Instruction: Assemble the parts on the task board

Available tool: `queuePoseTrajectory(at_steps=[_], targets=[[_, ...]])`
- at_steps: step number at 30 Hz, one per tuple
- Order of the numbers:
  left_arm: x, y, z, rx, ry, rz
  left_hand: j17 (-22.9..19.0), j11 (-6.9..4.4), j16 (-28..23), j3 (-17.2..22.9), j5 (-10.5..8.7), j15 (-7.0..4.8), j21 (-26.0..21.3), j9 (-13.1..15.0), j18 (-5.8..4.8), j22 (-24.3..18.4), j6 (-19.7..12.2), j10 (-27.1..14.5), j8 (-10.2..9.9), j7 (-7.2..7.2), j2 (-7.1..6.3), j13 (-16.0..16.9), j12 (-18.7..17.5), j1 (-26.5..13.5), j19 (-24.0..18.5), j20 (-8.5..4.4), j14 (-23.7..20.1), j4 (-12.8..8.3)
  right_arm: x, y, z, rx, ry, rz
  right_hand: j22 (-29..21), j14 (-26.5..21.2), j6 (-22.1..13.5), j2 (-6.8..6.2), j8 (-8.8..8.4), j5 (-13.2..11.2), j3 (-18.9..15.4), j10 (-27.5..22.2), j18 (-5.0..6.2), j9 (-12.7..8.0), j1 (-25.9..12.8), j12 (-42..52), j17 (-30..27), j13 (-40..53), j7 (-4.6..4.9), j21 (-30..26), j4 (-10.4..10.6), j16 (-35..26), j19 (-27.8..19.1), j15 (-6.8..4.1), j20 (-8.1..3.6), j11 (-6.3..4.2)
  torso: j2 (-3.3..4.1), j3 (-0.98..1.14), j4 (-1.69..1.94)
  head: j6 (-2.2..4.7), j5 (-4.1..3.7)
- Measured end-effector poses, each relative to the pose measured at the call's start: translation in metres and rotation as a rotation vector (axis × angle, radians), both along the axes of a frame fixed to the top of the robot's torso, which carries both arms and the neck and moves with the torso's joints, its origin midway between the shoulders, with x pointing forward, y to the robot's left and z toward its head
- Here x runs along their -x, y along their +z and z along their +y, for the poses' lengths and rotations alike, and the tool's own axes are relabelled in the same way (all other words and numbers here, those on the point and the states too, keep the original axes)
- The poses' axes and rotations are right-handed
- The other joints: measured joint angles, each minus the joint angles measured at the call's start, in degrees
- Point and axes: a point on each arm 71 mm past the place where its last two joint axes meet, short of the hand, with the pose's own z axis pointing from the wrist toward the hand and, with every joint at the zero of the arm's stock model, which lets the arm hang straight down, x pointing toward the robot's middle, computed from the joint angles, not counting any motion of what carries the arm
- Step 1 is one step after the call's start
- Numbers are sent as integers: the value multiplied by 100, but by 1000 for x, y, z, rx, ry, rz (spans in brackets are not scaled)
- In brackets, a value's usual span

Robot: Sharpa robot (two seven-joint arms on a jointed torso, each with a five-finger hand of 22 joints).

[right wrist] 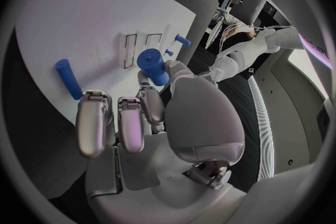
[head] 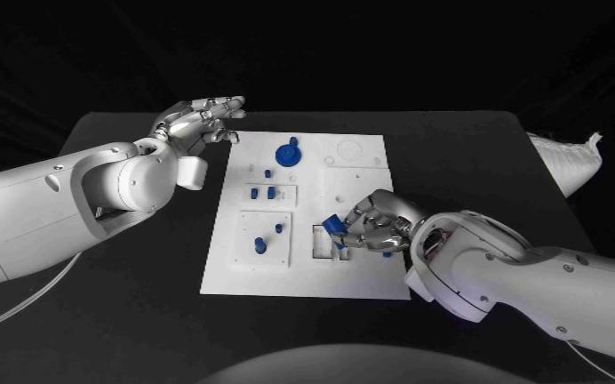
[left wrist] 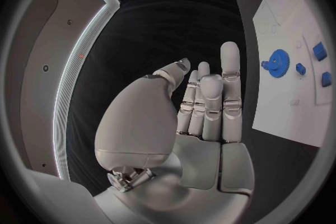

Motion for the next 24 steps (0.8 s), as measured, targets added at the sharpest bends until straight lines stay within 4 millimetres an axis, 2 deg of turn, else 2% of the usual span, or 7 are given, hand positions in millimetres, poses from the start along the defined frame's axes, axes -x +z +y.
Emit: queuePoseTrajectory(at_steps=[6,17,18,19,21,22,24], targets=[[0,0,-1,0,-3,0,0,0,0,0,0,0,0,0,0,0,0,0,0,0,0,-1,0,0,0,0,0,0,-1,-4,9,17,25,43,50,-12,23,91,0,-67,135,4,0,0,-287,-77,0,-63,23,38,202,42,0,-11,0,6,2,0,-3,-4,7],[1,0,-1,0,-4,0,1,0,0,0,0,0,0,0,1,0,0,0,0,0,0,-1,0,0,0,0,0,0,-4,-9,14,44,36,72,102,2,102,166,116,-100,71,38,0,22,-602,-99,-1,-44,62,62,229,50,0,-40,0,-42,3,7,-4,-18,42],[1,0,-1,0,-5,0,1,0,0,0,0,0,0,0,0,0,0,0,0,0,0,-1,0,0,0,0,0,0,-5,-9,14,46,36,73,109,1,104,150,116,-100,69,38,0,270,-619,-99,-1,-41,61,62,227,51,0,-40,0,-42,3,7,-4,-18,43],[1,0,-1,0,-5,0,1,0,0,0,0,-1,0,0,1,0,0,0,0,0,0,-1,0,0,0,0,0,0,-5,-10,15,47,36,73,111,1,104,151,116,-100,55,38,0,941,-647,-99,-1,-41,61,62,239,72,0,-40,0,-42,4,8,-4,-18,45],[1,0,-1,0,-5,0,1,0,0,0,0,-1,0,0,0,0,0,0,0,0,0,-1,0,0,0,0,0,0,-6,-10,16,49,39,75,117,2,109,150,116,-107,11,38,0,1079,-714,-99,-1,-35,57,62,236,72,0,-40,0,-41,5,10,-4,-21,49],[1,0,-1,0,-5,0,1,0,0,0,0,0,0,0,0,0,0,0,0,0,0,-1,0,0,0,0,0,0,-6,-11,17,50,40,75,117,0,128,144,116,-135,-31,38,0,1553,-791,-99,-1,-29,38,62,241,72,0,-41,0,-41,7,10,-4,-23,51],[1,0,-1,0,-5,0,1,0,0,0,0,0,0,0,0,0,0,0,0,0,0,-2,0,0,0,0,0,0,-7,-11,18,51,42,76,117,-19,212,142,137,-267,-128,49,0,1902,-896,-99,-1,-28,-25,62,239,72,0,-60,0,-52,9,10,-1,-24,54]])
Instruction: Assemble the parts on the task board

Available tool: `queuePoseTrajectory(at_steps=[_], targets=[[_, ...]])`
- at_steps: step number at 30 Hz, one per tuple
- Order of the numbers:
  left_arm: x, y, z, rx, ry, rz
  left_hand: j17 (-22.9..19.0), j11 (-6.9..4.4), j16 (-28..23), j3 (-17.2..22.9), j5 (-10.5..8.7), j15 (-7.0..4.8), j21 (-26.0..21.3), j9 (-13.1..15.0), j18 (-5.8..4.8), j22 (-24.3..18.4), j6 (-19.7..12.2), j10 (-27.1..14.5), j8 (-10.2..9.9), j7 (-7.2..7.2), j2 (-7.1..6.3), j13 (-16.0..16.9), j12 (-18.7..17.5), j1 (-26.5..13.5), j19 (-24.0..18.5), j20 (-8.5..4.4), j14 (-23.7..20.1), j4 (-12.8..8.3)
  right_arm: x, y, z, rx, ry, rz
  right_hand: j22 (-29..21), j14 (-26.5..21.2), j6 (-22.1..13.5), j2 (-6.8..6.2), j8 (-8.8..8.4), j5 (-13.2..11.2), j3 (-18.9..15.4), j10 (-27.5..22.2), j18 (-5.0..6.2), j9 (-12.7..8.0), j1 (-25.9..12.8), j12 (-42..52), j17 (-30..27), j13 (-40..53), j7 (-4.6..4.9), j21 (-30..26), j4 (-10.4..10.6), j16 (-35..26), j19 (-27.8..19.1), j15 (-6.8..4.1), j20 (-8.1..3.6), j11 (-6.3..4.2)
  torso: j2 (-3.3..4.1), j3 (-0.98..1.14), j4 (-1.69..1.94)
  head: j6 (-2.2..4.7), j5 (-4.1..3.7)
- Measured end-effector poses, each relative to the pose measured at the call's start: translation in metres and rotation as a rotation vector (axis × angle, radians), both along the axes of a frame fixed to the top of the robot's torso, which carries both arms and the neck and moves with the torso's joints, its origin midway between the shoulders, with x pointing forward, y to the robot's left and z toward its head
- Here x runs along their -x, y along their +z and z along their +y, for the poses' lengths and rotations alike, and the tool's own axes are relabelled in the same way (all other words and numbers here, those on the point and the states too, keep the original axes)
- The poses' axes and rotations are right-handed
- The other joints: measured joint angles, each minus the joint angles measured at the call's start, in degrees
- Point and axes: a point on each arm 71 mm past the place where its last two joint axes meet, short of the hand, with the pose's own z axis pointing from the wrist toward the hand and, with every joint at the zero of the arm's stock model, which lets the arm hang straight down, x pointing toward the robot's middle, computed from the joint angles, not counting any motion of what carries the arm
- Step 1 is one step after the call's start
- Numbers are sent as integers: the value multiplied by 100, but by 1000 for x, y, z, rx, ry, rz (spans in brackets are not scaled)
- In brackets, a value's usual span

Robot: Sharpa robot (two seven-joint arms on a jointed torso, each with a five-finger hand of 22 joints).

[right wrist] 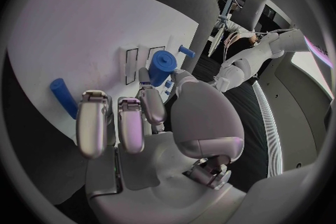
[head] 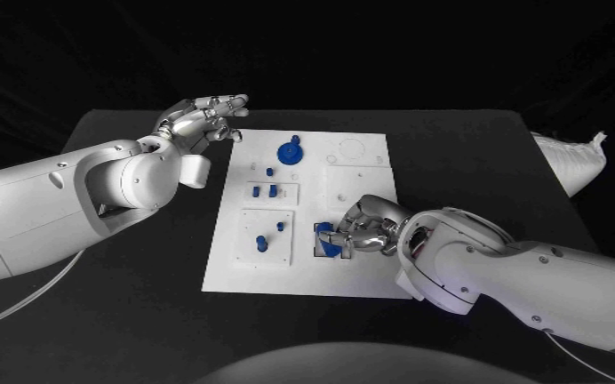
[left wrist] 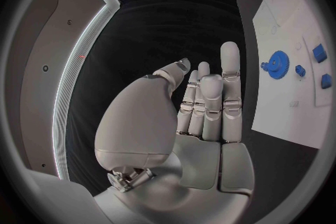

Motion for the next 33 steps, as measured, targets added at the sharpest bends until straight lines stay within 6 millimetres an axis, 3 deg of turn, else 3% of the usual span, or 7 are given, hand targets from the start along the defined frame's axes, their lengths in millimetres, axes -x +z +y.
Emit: queuePoseTrajectory(at_steps=[3,7,15,20,29,33], targets=[[0,0,0,0,0,0,0,0,0,0,0,0,0,0,0,0,0,0,0,0,0,0,0,0,0,0,0,0,-1,-1,1,4,1,-1,0,-5,149,-15,11,-175,-111,22,0,77,-62,0,0,0,-108,0,-6,0,2,-5,-8,-22,0,1,1,-1,1],[0,0,0,0,0,0,0,0,0,0,0,0,0,0,0,0,0,0,0,0,0,0,0,0,0,0,0,0,-4,-2,1,12,-1,-5,-41,-13,275,-32,-50,-612,-286,28,0,127,-138,0,0,0,-220,0,-11,0,1,-14,-43,-27,1,0,-3,-12,3],[0,0,0,0,-1,1,-1,0,0,0,0,0,0,0,0,-1,0,0,0,0,0,0,0,0,0,0,0,0,-7,-4,2,24,0,-20,-238,-13,149,-66,-150,-1816,-867,-127,0,180,-412,-229,-1,-82,-153,-145,2,-78,1,-13,-43,42,2,0,-10,-26,10],[0,0,-1,0,-4,1,-7,-21,0,0,0,-21,-21,0,0,-7,0,-21,0,0,22,-1,37,22,0,0,-21,0,-7,-3,3,29,4,-34,-307,11,122,-88,-188,-2014,-1072,-207,0,205,-496,-418,-1,-201,-127,-189,15,-113,-22,11,-20,62,1,3,-11,-28,1],[0,0,-1,-2,-9,1,-7,-21,0,0,0,-21,-21,0,-1,-6,0,-21,0,0,22,-1,37,22,0,0,-21,0,-5,0,3,37,18,-57,-255,11,122,-63,-199,-1999,-1110,-227,0,237,-517,-353,-1,-147,-126,-189,1,-113,-22,11,-19,42,-2,9,-11,-32,3],[0,0,-1,-3,-10,1,-6,-21,0,0,0,-21,-21,0,0,-7,0,-21,0,0,22,-1,37,22,0,0,-21,0,-3,2,1,42,22,-68,-190,11,150,25,-181,-1908,-1155,-142,0,272,-472,-218,-1,-54,-155,-140,10,-113,-22,11,-19,22,-2,10,-13,-38,8]])
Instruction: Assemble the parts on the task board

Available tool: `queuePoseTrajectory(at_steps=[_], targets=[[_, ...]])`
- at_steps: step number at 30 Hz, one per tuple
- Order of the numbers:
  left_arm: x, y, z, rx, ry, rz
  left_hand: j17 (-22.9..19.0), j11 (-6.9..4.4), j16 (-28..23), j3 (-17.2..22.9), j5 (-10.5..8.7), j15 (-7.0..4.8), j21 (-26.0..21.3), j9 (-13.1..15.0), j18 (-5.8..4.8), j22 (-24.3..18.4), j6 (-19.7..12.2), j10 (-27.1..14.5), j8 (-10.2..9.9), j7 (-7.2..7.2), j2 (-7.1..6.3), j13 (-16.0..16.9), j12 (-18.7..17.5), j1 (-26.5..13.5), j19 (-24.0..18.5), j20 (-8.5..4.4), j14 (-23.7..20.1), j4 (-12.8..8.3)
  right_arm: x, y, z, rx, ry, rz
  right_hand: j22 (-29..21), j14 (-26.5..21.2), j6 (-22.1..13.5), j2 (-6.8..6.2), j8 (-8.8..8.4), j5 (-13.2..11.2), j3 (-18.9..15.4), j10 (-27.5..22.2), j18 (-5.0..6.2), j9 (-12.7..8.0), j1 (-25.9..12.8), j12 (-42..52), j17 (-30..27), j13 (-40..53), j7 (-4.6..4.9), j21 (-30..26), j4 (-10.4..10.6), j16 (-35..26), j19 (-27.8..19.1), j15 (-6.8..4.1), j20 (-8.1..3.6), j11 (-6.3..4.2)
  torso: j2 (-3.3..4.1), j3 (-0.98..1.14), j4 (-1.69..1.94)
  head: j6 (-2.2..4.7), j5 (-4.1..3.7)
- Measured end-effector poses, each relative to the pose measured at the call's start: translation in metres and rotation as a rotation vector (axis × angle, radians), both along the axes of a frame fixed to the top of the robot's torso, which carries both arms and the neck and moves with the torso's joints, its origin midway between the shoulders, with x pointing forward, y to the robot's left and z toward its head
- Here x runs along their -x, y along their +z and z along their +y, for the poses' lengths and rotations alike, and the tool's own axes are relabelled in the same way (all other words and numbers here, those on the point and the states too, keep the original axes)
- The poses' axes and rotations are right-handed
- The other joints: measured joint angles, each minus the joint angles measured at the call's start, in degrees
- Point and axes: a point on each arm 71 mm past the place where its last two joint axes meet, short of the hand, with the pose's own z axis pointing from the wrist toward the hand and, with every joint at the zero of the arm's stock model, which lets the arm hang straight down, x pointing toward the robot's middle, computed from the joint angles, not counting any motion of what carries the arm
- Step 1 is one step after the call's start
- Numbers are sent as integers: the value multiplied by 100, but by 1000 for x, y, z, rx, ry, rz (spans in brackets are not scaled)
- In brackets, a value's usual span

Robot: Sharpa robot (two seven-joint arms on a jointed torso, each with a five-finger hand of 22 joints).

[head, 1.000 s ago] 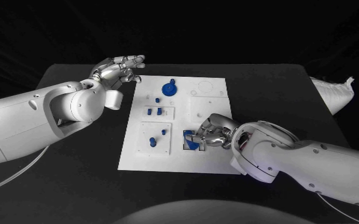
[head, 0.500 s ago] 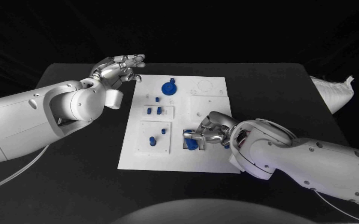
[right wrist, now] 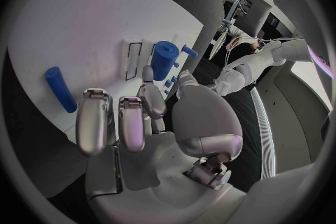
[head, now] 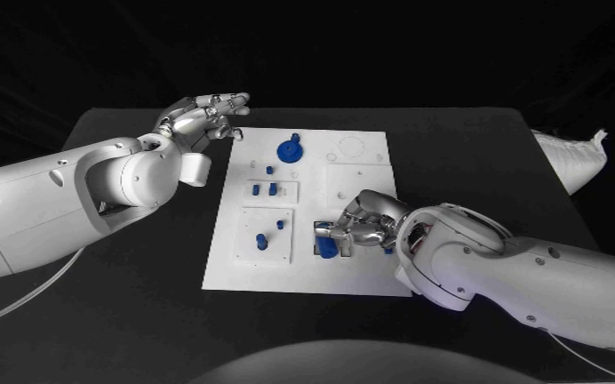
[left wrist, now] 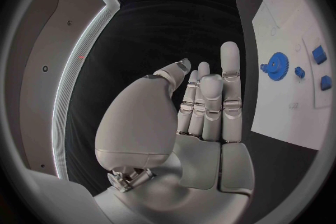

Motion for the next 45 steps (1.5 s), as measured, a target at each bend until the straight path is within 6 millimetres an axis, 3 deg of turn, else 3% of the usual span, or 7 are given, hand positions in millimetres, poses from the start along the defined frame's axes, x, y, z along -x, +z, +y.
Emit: queuePoseTrajectory(at_steps=[2,18,20,25,29,34,45], targets=[[0,0,0,0,-1,0,0,0,0,0,0,0,0,0,0,0,0,0,0,0,0,0,0,0,0,0,0,0,1,1,-2,5,1,-7,40,0,20,62,6,28,-25,20,0,16,1,60,0,42,-20,18,-6,9,0,0,0,-21,1,-1,-1,-2,2],[0,0,1,-1,-4,0,1,0,0,0,0,0,0,0,0,1,0,0,0,0,0,0,0,0,0,0,0,0,4,2,-11,45,20,-26,153,0,45,118,23,95,-90,71,0,44,13,116,4,103,-45,79,-10,58,0,0,0,-31,0,-1,-5,-14,7],[0,0,1,-1,-4,1,1,0,0,0,0,0,0,0,0,1,0,0,0,0,0,0,0,0,0,0,0,0,5,2,-10,46,26,-25,171,0,57,221,23,149,-123,71,0,66,135,134,4,110,-57,103,-43,85,0,0,0,-31,-1,-3,-2,-14,1],[0,0,1,-1,-5,1,-4,0,0,0,0,0,0,0,0,1,0,0,0,0,0,4,0,0,0,0,0,0,5,2,-8,52,35,-28,225,0,65,245,23,183,-133,91,0,102,534,141,4,117,-65,119,-167,107,0,0,0,-51,-3,-7,5,-14,-2],[0,0,1,-1,-5,1,-4,0,0,0,0,0,0,0,0,1,0,0,0,0,0,4,0,0,0,0,0,0,3,1,-7,58,39,-31,240,0,65,291,23,183,-133,91,0,111,617,161,4,121,-65,140,-167,107,0,0,0,-51,-2,-10,7,-8,-2],[1,0,1,-1,-6,1,-4,0,0,0,0,0,0,0,0,1,0,0,0,0,0,4,0,0,0,0,0,0,1,-1,-5,67,42,-35,240,19,85,359,23,183,-110,132,-89,125,685,163,3,134,-84,163,-192,131,0,-19,0,-52,-2,-13,10,-8,2],[1,0,2,-2,-6,2,-14,22,0,15,0,19,0,0,0,2,0,-21,23,0,0,3,0,0,0,0,-18,-15,0,-3,0,87,72,-28,239,20,85,317,23,46,-199,131,-89,153,938,189,3,129,-84,202,-360,157,15,-21,-15,-50,1,-10,8,-29,29]])
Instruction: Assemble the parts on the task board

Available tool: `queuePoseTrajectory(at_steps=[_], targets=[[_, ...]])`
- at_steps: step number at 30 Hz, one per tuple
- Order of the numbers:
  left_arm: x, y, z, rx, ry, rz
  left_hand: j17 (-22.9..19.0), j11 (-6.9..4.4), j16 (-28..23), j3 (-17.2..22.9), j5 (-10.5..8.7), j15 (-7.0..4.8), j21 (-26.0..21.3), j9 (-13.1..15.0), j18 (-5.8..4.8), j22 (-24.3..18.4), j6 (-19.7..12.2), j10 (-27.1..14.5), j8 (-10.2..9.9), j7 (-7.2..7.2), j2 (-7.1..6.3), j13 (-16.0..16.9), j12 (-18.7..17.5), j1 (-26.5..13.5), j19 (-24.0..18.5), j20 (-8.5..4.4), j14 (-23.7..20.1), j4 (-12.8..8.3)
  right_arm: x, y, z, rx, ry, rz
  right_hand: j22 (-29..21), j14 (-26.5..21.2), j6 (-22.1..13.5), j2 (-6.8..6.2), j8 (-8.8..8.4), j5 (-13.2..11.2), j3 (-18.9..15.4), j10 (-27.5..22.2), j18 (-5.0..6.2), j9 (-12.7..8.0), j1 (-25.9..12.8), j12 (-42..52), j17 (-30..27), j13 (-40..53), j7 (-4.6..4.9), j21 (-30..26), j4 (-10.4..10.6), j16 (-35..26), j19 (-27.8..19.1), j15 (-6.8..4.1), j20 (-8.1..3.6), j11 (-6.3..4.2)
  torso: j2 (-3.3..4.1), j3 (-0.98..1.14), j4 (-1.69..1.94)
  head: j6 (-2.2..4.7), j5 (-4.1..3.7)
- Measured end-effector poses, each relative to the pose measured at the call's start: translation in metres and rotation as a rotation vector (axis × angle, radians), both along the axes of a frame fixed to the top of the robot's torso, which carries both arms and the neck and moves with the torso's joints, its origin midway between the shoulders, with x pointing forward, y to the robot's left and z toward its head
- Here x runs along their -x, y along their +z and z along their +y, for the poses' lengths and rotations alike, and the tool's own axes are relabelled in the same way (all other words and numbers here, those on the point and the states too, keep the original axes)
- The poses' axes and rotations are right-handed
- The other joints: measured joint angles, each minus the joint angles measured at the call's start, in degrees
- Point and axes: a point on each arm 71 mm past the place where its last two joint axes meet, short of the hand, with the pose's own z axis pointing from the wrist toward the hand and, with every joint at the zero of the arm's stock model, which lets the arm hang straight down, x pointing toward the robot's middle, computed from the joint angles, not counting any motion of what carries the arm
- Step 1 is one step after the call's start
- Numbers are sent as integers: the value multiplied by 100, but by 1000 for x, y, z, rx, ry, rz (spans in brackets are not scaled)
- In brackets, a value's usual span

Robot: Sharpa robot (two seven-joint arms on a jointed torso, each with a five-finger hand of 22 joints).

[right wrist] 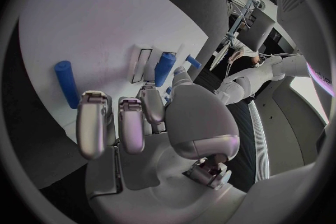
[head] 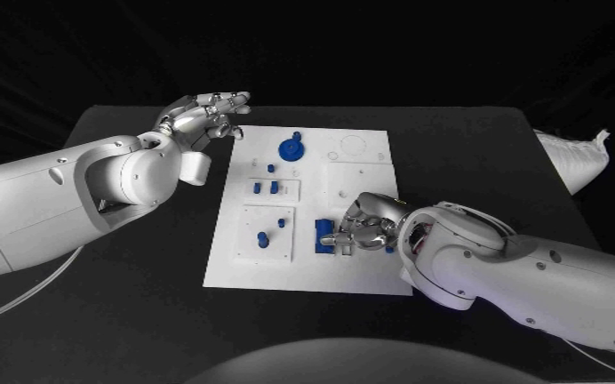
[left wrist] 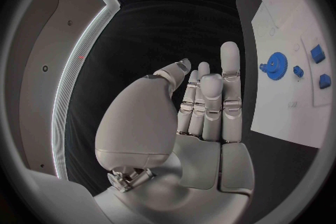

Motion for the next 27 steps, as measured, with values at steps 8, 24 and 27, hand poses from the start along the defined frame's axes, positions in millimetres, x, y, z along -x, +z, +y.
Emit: queuePoseTrajectory(at_steps=[8,24,27], targets=[[0,0,0,0,0,0,-1,0,0,0,0,0,0,0,0,0,0,0,0,0,0,0,0,0,0,0,0,0,-2,-1,-2,16,0,-12,-1,0,39,29,1,-22,19,1,0,18,76,1,0,-1,5,0,-44,0,-1,1,1,-1,-1,3,-7,-4,2],[0,0,1,-2,0,2,-1,0,0,0,0,0,0,0,-1,0,0,1,0,0,0,-1,0,0,0,0,0,0,-2,17,-38,-89,-72,-56,-394,-17,-574,62,-480,1466,128,-395,1,-176,990,-808,-1,-432,268,-333,-484,-178,-74,77,74,185,-13,1,-15,44,-41],[0,0,1,-2,0,3,0,0,0,0,0,0,0,0,0,0,0,1,0,0,0,-1,0,0,0,0,0,0,-4,27,-55,-116,-93,-67,-455,-2,-602,-25,-598,2257,447,-578,1,-273,1306,-1093,-2,-579,295,-362,-715,-179,-96,104,96,225,-18,-2,-25,63,-63]])
